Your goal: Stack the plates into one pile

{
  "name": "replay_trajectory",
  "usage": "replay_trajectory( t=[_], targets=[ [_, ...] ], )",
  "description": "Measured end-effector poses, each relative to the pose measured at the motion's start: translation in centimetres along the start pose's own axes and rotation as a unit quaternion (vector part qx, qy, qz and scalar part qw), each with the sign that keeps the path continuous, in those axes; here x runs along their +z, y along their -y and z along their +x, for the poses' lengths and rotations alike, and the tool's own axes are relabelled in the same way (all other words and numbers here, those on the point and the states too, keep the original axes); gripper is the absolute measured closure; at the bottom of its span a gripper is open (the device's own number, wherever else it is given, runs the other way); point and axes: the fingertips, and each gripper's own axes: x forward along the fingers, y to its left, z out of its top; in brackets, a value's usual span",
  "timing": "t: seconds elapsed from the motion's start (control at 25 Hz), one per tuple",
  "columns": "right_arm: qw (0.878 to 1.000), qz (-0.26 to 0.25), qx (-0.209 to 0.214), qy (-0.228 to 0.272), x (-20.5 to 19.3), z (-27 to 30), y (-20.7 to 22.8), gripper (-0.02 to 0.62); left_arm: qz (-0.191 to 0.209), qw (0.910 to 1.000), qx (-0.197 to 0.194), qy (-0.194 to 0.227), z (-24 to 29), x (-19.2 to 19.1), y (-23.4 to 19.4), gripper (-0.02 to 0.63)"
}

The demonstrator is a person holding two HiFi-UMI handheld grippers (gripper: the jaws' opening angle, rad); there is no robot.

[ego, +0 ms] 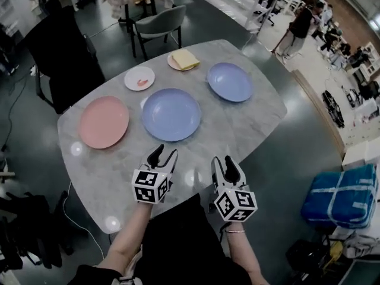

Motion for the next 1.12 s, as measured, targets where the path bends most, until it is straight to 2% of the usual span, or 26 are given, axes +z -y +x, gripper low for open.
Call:
replay_trajectory(
  t=[0.2, 0.36, 0.56, 0.8, 0.96, 1.12],
  targets=[
    [0.993, -0.030, 0.110, -0.032, 0.9, 5.2, -2.7, 0.426, -0.027, 0.9953, 0.091, 0.019, -1.3, 0.4, -2.7, 0.405],
    [0.979, -0.043, 0.190, -0.060, 0.7, 8.8, -5.4, 0.428, -0.052, 0.9842, 0.166, 0.034, -2.5, 0.5, -5.1, 0.407],
    [0.956, -0.062, 0.277, -0.079, 1.0, 11.6, -9.4, 0.434, -0.075, 0.9636, 0.251, 0.055, -5.3, 0.9, -7.5, 0.410],
    [0.928, -0.082, 0.351, -0.098, 0.2, 12.3, -12.8, 0.436, -0.090, 0.9354, 0.333, 0.075, -9.3, 0.4, -8.7, 0.410],
    [0.910, -0.096, 0.388, -0.109, -0.5, 12.4, -14.7, 0.439, -0.106, 0.9149, 0.380, 0.085, -12.1, -0.3, -9.5, 0.411],
    [0.898, -0.112, 0.409, -0.121, -1.4, 13.1, -16.4, 0.444, -0.118, 0.8993, 0.413, 0.084, -14.5, -1.3, -10.0, 0.411]
  ],
)
